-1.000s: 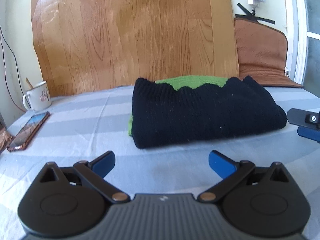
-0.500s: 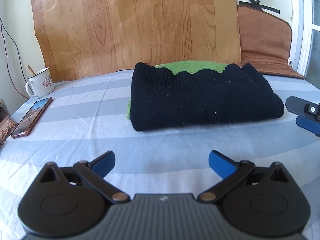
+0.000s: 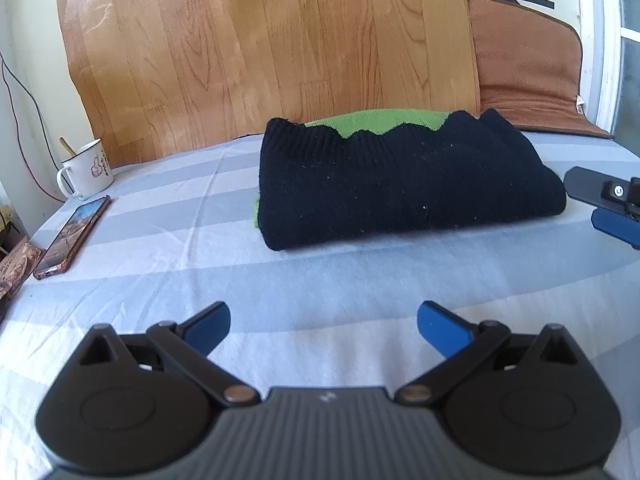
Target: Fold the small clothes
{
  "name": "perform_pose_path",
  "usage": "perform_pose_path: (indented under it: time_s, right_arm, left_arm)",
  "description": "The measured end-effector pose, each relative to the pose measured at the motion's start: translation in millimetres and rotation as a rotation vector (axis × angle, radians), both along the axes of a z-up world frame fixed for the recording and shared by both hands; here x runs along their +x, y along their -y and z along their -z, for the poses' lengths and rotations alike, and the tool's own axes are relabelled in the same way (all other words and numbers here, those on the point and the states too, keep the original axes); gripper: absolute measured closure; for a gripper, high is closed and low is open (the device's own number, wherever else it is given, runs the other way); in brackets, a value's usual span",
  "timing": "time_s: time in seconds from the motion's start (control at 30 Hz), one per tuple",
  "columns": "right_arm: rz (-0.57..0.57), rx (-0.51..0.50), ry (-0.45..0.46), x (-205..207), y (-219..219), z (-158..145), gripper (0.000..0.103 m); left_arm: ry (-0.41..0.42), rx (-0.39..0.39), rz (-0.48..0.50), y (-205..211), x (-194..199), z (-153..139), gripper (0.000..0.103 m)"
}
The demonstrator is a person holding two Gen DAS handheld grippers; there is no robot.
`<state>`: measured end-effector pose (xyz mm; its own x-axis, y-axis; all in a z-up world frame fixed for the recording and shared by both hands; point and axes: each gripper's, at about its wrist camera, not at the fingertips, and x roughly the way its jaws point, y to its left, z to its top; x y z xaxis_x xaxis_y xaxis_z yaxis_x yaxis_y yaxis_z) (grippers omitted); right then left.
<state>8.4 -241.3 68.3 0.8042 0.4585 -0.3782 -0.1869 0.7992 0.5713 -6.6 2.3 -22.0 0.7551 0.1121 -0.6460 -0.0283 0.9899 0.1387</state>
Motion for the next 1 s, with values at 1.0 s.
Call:
perform_pose_path:
  time_s: [1.0]
  right_arm:
    - [0.001, -0.002, 0.001, -0.2, -1.2, 0.1, 0.018]
  left_arm:
    - [-0.048, -0.029, 0.012, 1.6, -0.6, 6.0, 0.000]
